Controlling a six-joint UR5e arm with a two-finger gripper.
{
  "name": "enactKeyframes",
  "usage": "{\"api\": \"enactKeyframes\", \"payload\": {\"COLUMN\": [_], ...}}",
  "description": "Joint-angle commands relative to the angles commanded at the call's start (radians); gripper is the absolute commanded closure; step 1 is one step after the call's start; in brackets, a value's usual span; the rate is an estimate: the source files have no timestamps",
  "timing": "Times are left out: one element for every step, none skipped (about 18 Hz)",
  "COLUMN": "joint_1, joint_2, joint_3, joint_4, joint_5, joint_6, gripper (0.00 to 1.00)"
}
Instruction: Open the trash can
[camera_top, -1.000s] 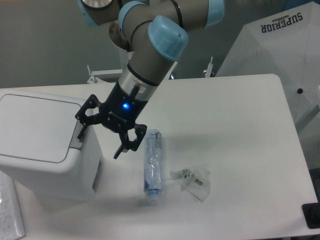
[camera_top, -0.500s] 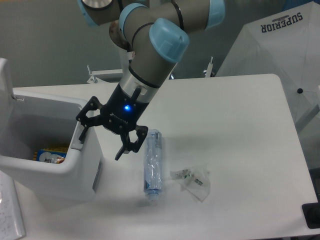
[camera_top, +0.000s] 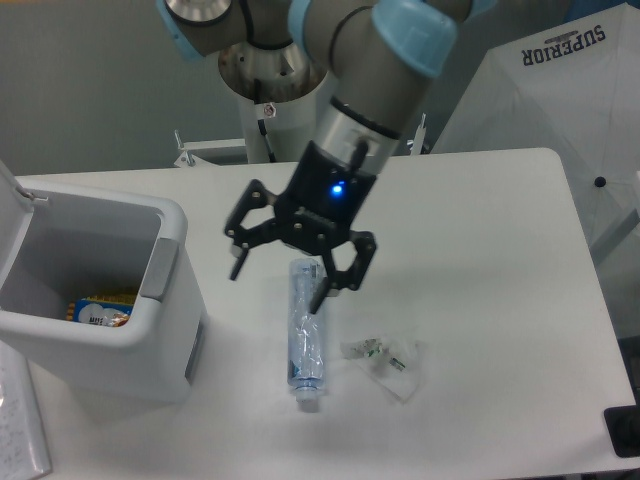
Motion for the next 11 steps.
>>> {"api": "enactKeyframes", "payload": {"joint_1": [0.000, 0.000, 0.000, 0.000, 0.000, -0.001, -0.003, -0.003, -0.008, -0.009, -0.012], "joint_2": [0.000, -0.003, -0.012, -0.034, -0.061, -0.084, -0.106, -0.123, -0.135, -0.143, -0.152], "joint_3": [0.000, -0.005, -0.006, -0.008, -0.003, 0.001, 0.002, 0.002, -0.003, -0.005, -0.005], "joint_4": [0.002, 0.003, 0.003, 0.003, 0.006, 0.020, 0.056, 0.099, 0.121, 0.121, 0.121], "joint_5": [0.049, 0.127, 0.206, 0.273, 0.329, 0.391, 0.451, 0.507, 0.556, 0.584, 0.595], "joint_6": [0.024, 0.058, 0.099, 0.135, 0.161, 0.179, 0.189, 0.190, 0.192, 0.201, 0.224], "gripper": [0.00, 0.00, 0.00, 0.00, 0.00, 0.00, 0.00, 0.00, 0.00, 0.00, 0.00]}}
